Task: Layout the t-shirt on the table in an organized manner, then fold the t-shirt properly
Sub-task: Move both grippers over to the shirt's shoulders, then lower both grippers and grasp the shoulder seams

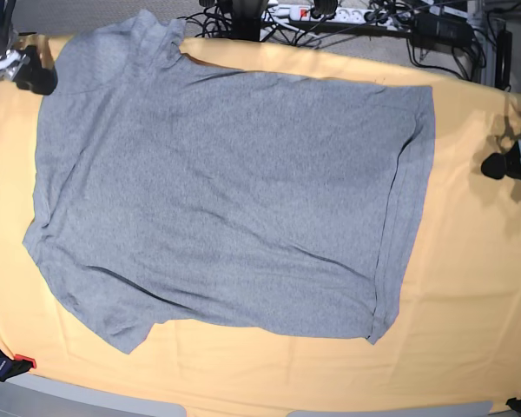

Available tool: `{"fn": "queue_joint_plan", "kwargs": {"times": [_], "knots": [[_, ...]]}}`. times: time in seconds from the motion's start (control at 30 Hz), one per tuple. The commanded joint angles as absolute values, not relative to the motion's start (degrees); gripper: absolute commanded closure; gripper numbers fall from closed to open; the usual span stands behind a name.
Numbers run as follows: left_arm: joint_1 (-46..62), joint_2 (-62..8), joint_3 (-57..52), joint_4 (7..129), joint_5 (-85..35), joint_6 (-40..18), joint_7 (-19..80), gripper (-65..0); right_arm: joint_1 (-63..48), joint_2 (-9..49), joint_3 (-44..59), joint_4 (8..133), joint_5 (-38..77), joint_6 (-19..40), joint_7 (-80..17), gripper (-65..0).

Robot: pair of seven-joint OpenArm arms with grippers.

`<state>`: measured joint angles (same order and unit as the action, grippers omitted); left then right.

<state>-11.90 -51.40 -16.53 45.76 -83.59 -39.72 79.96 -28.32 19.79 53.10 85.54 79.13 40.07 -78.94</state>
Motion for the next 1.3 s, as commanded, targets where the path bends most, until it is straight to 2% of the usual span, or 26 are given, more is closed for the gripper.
{"fn": "queue_joint_plan", "kwargs": {"times": [0.0, 0.47, 0.8, 0.9, 1.03, 1.07, 1.2, 1.27], "knots": [[-12.99, -53.34, -17.06, 46.48, -85.0, -40.0, 79.46, -47.0, -28.4, 20.62, 53.19, 86.04, 80.55, 40.0, -80.0, -38.7], [-13.02, -53.32, -16.91, 53.89, -85.0, -40.0, 79.77, -47.0, -28.73, 19.03, 52.75, 86.04, 85.0, 40.0, -80.0, -38.7], [-13.02, -53.3, -16.91, 54.13, -85.0, -40.0, 79.77, -47.0, -28.91, 18.9, 52.75, 86.06, 85.0, 40.0, -80.0, -37.7], [-12.97, -53.1, -16.91, 54.37, -85.0, -40.0, 79.88, -47.0, -28.88, 18.9, 52.75, 86.06, 85.0, 40.0, -80.0, -30.7], [-13.02, -53.01, -16.91, 54.39, -85.0, -40.0, 80.0, -47.0, -28.88, 18.9, 52.75, 86.06, 85.0, 40.0, -80.0, -27.8], [-13.02, -53.01, -16.91, 54.43, -85.0, -40.0, 79.99, -47.0, -28.88, 18.9, 52.75, 86.06, 85.0, 40.0, -80.0, -24.1], [-12.99, -53.01, -16.91, 56.29, -85.0, -40.0, 80.0, -47.0, -28.86, 18.9, 52.75, 86.06, 85.0, 40.0, -80.0, -1.9], [-12.99, -53.01, -16.91, 58.02, -85.0, -40.0, 80.0, -47.0, -28.86, 18.9, 52.75, 86.06, 85.0, 40.0, -80.0, -0.5]]}}
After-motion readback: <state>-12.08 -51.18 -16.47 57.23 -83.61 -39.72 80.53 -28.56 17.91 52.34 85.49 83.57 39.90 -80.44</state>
